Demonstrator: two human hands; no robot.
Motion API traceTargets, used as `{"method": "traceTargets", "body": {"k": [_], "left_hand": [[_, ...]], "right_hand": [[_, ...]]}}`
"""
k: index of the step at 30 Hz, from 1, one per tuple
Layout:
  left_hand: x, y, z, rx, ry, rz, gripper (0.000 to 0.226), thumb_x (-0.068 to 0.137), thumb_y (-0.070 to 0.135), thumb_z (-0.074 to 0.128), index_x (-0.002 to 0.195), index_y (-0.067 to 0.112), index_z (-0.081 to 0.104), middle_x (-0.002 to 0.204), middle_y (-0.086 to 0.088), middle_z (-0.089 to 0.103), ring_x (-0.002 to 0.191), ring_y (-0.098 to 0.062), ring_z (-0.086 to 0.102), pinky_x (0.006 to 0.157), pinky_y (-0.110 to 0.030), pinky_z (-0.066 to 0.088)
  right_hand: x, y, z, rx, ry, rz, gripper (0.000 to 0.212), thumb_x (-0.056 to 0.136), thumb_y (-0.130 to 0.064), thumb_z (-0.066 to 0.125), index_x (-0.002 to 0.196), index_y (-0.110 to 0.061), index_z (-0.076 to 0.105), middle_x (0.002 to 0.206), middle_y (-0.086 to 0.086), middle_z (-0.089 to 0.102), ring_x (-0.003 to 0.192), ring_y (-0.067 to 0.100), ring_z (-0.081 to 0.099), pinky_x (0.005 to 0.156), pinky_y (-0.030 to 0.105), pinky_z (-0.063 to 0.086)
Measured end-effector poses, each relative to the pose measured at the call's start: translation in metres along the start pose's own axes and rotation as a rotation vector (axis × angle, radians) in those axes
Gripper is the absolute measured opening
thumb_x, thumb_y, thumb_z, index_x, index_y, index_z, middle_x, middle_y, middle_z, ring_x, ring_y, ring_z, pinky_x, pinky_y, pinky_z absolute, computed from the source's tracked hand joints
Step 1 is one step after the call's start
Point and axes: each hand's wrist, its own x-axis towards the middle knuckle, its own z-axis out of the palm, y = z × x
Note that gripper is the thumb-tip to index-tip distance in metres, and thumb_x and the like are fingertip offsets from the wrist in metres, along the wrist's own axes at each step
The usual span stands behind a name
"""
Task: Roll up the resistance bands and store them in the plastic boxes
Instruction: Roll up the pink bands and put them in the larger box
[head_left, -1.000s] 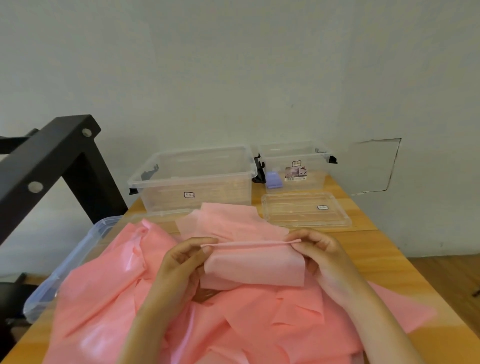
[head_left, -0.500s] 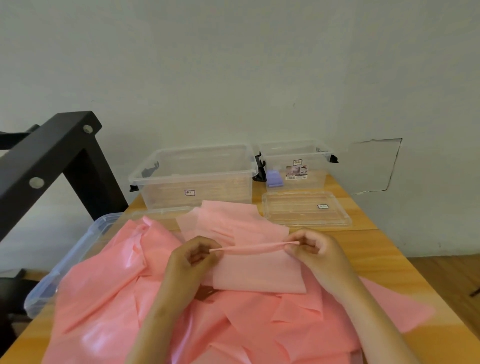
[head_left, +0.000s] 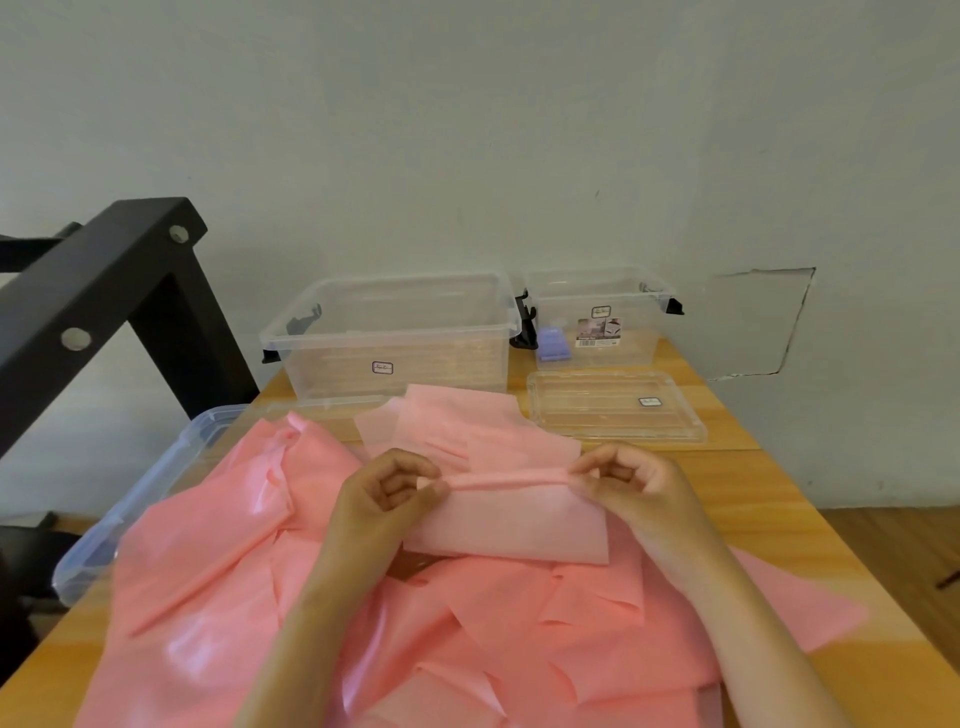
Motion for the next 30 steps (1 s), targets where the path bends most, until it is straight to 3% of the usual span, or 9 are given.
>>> {"method": "traceTargets", "body": {"k": [2, 4, 8, 10, 13, 20, 23, 27, 30], "left_hand": [[0.002, -0.002, 0.000, 0.056, -0.004, 0.012, 0.024, 0.079, -0.009, 0.068, 0.095, 0.009, 0.067, 0.075, 0.002, 0.066, 0.069, -0.006, 0.057, 0.063, -0.012, 0.046], [0.002, -0.001, 0.002, 0.087, 0.001, 0.036, 0.018, 0.081, -0.009, 0.066, 0.090, 0.007, 0.067, 0.075, 0.005, 0.068, 0.069, -0.005, 0.058, 0.064, -0.012, 0.046], [-0.001, 0.000, 0.005, -0.013, -0.032, -0.038, 0.008, 0.090, 0.003, 0.061, 0.085, 0.009, 0.062, 0.055, -0.001, 0.049, 0.044, -0.011, 0.042, 0.039, -0.018, 0.037], [-0.003, 0.000, 0.003, -0.136, -0.058, -0.112, 0.005, 0.084, 0.013, 0.068, 0.087, 0.015, 0.064, 0.064, -0.011, 0.044, 0.052, -0.019, 0.041, 0.042, -0.023, 0.040], [-0.003, 0.000, 0.003, -0.245, -0.037, -0.130, 0.017, 0.083, 0.003, 0.059, 0.077, 0.016, 0.069, 0.068, -0.005, 0.055, 0.060, -0.018, 0.049, 0.047, -0.024, 0.044], [0.001, -0.003, 0.004, 0.063, -0.010, 0.037, 0.026, 0.082, -0.011, 0.064, 0.097, 0.010, 0.067, 0.077, 0.003, 0.069, 0.072, -0.006, 0.061, 0.066, -0.012, 0.048], [-0.001, -0.003, 0.006, 0.083, 0.000, 0.045, 0.017, 0.088, -0.005, 0.059, 0.087, 0.010, 0.066, 0.061, 0.008, 0.059, 0.057, -0.006, 0.052, 0.051, -0.018, 0.042], [-0.003, -0.002, 0.004, -0.104, -0.034, -0.079, 0.007, 0.083, 0.018, 0.064, 0.087, 0.019, 0.070, 0.068, -0.010, 0.044, 0.063, -0.022, 0.043, 0.056, -0.032, 0.036], [-0.004, 0.001, 0.006, -0.241, -0.009, -0.137, 0.031, 0.089, 0.003, 0.049, 0.076, 0.018, 0.072, 0.070, -0.006, 0.055, 0.063, -0.022, 0.048, 0.049, -0.026, 0.042]], "right_hand": [[0.002, 0.003, 0.000, -0.067, 0.014, 0.001, 0.021, 0.078, 0.006, 0.070, 0.089, -0.013, 0.071, 0.082, -0.008, 0.072, 0.076, 0.002, 0.066, 0.068, 0.011, 0.048], [0.002, 0.006, 0.000, -0.135, 0.019, -0.009, 0.019, 0.080, 0.005, 0.069, 0.086, -0.013, 0.072, 0.083, -0.008, 0.072, 0.076, 0.001, 0.065, 0.069, 0.010, 0.046], [0.001, 0.007, -0.001, -0.083, -0.018, -0.029, 0.011, 0.086, -0.002, 0.065, 0.083, -0.013, 0.067, 0.073, 0.000, 0.067, 0.070, 0.007, 0.058, 0.063, 0.013, 0.041], [0.000, 0.006, -0.001, -0.009, -0.029, -0.022, 0.015, 0.086, -0.002, 0.064, 0.081, -0.016, 0.068, 0.073, 0.003, 0.066, 0.071, 0.007, 0.057, 0.064, 0.013, 0.041], [0.000, 0.004, -0.003, 0.052, -0.046, -0.016, 0.021, 0.083, 0.005, 0.064, 0.079, -0.015, 0.069, 0.074, -0.006, 0.066, 0.074, 0.003, 0.060, 0.067, 0.010, 0.044], [0.002, 0.009, 0.000, -0.091, -0.026, -0.015, 0.021, 0.081, 0.005, 0.068, 0.090, -0.014, 0.071, 0.084, -0.005, 0.073, 0.079, 0.005, 0.067, 0.070, 0.012, 0.048], [0.004, 0.013, -0.001, -0.146, -0.013, -0.046, 0.015, 0.083, -0.002, 0.069, 0.082, -0.017, 0.071, 0.078, -0.004, 0.070, 0.075, 0.006, 0.063, 0.067, 0.015, 0.044], [0.001, 0.012, -0.001, -0.043, -0.049, -0.042, 0.008, 0.084, -0.012, 0.069, 0.083, -0.019, 0.071, 0.074, 0.008, 0.060, 0.070, 0.012, 0.053, 0.064, 0.023, 0.037], [0.000, 0.007, -0.001, 0.062, -0.066, -0.015, 0.008, 0.075, -0.008, 0.073, 0.081, -0.013, 0.073, 0.078, -0.003, 0.068, 0.075, 0.005, 0.062, 0.068, 0.012, 0.045]]}}
